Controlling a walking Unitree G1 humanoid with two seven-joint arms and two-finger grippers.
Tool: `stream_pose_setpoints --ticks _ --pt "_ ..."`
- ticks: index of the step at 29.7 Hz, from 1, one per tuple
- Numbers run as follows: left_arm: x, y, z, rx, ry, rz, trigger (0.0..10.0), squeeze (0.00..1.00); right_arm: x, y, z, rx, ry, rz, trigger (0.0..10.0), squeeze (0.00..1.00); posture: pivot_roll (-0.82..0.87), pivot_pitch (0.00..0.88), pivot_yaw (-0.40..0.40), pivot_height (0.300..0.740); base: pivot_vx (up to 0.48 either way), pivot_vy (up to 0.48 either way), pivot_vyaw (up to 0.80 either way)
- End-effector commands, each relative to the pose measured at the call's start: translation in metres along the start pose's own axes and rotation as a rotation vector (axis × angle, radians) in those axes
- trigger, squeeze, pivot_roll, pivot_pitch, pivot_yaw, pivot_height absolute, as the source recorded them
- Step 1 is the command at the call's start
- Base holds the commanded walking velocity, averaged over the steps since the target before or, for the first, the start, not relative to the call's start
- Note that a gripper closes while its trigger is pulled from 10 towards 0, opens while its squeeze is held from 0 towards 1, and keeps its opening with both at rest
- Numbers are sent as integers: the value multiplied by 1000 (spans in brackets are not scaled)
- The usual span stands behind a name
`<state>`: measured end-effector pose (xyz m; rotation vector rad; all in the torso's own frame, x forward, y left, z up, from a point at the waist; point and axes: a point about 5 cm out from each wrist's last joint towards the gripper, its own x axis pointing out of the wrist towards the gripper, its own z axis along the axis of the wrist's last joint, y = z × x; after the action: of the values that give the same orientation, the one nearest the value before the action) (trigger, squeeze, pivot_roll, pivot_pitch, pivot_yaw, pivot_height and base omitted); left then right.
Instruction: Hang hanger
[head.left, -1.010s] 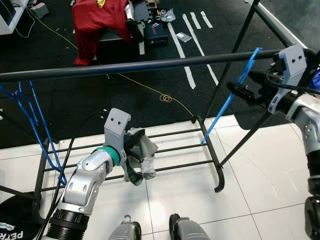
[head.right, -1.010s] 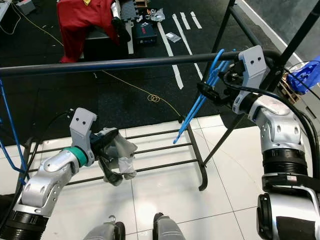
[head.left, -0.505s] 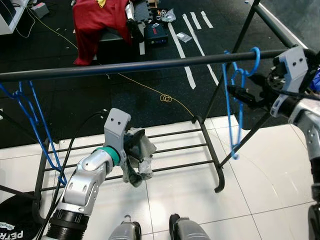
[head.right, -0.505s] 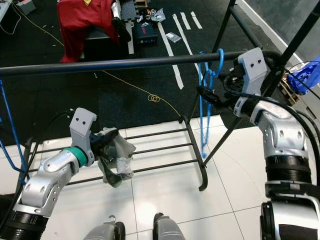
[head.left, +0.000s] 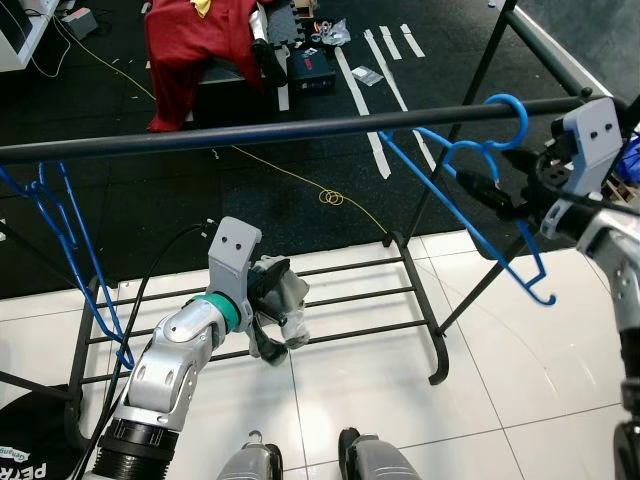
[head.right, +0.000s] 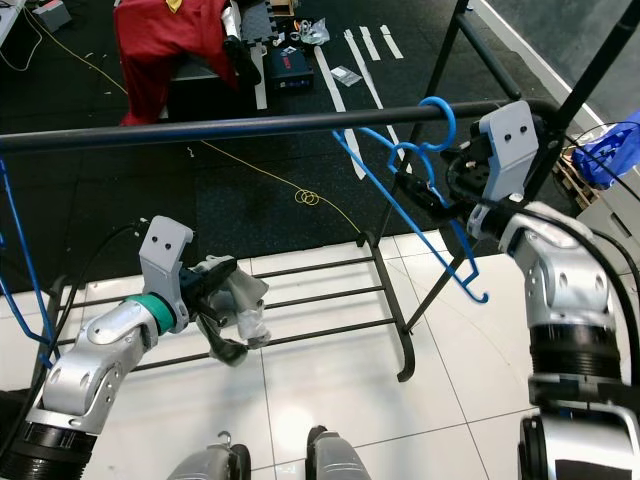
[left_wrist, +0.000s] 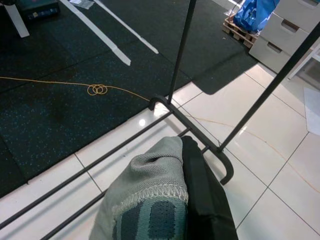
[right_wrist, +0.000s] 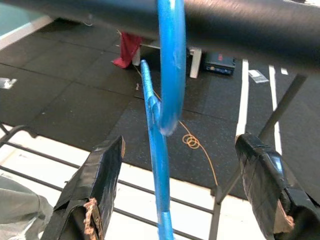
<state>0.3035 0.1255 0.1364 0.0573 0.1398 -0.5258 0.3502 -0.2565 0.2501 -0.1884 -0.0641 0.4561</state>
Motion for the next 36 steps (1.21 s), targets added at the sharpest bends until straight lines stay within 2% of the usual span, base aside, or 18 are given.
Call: stream_pose_setpoints --ticks 1,5,6,10,11,12,13,14,15,17,36 --pt "0 0 -6 4 23 -3 10000 0 -2 -3 -2 -2 7 -2 10000 0 -74 116 68 740 0 0 0" --pt "-1 1 -7 3 26 3 10000 0 7 -11 1 35 22 55 10000 0 -74 120 59 740 0 0 0" --pt "-1 1 -8 2 26 6 10000 0 9 -12 1 42 36 79 9020 0 -74 120 57 740 0 0 0" --pt "-1 2 -8 1 26 9 10000 0 10 -12 1 45 46 93 9020 0 -74 120 57 740 0 0 0" --pt "-2 3 -8 -1 26 14 10000 0 11 -12 1 32 56 132 2353 0 -78 123 53 740 0 0 0" --pt "-2 3 -8 -1 26 14 10000 0 11 -12 1 32 56 132 2353 0 -78 123 53 740 0 0 0" --pt "-2 3 -8 -2 27 17 10000 0 12 -11 3 27 52 166 549 0 -80 123 52 740 0 0 0" --pt "-2 3 -8 -2 27 17 10000 0 12 -11 3 27 52 166 549 0 -80 123 52 740 0 0 0" --pt "-2 3 -8 -3 27 20 10000 0 13 -10 5 26 44 200 0 0 -80 125 52 740 0 0 0" --pt "-2 3 -8 -4 26 22 10000 0 15 -9 7 23 34 240 0 0 -81 126 52 740 0 0 0" --pt "-2 3 -7 -4 24 23 10000 0 19 -13 13 -10 2 272 0 0 -80 128 51 740 0 0 0"
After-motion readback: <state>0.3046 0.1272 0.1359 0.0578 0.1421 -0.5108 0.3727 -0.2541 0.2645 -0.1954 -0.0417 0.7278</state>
